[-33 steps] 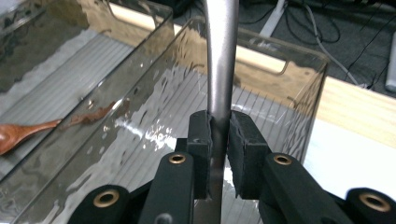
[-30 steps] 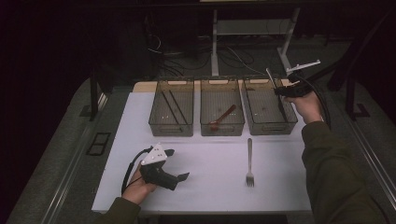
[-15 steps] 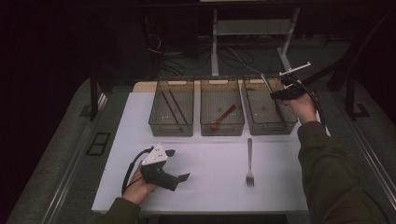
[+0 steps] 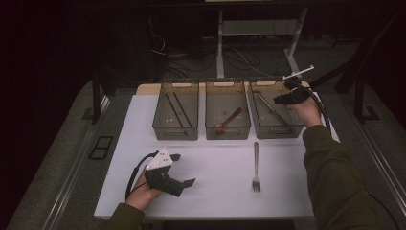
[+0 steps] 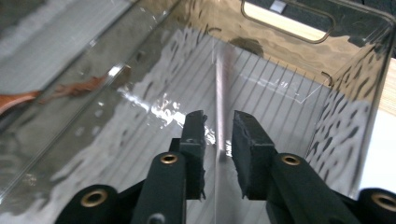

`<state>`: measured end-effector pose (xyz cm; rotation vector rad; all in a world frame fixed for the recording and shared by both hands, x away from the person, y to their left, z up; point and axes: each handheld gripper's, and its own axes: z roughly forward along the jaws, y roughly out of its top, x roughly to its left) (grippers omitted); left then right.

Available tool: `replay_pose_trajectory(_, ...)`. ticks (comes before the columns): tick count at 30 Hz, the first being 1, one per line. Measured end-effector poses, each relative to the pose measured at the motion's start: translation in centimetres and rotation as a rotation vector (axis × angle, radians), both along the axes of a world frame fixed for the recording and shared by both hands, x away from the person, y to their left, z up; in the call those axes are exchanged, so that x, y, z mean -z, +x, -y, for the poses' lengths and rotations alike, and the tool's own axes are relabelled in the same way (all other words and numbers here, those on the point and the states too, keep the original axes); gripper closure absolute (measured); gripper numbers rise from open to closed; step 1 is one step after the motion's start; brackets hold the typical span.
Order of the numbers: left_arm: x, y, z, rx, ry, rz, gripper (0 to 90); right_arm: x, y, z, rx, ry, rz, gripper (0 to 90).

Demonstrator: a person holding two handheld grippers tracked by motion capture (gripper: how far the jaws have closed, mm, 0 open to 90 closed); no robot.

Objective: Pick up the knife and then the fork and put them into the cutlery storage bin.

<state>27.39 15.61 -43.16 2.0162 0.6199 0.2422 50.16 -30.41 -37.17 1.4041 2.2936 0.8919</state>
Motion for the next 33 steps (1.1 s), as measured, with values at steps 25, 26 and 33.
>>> replay_pose_trajectory(25,0.0,-0.1,0.2,0.004,0.011,0.001,0.0,-2.4,-11.7,-1.2,-0.163,0.089,0.078,65.3)
replay_pose_trajectory(26,0.0,-0.1,0.2,0.003,0.011,0.002,0.0,-2.1,-12.2,-1.4,-0.167,0.089,0.071,67.0)
replay_pose_trajectory(33,0.0,-0.1,0.3,0.003,0.012,-0.001,0.0,0.5,-14.6,-2.9,-0.205,0.079,0.002,66.9)
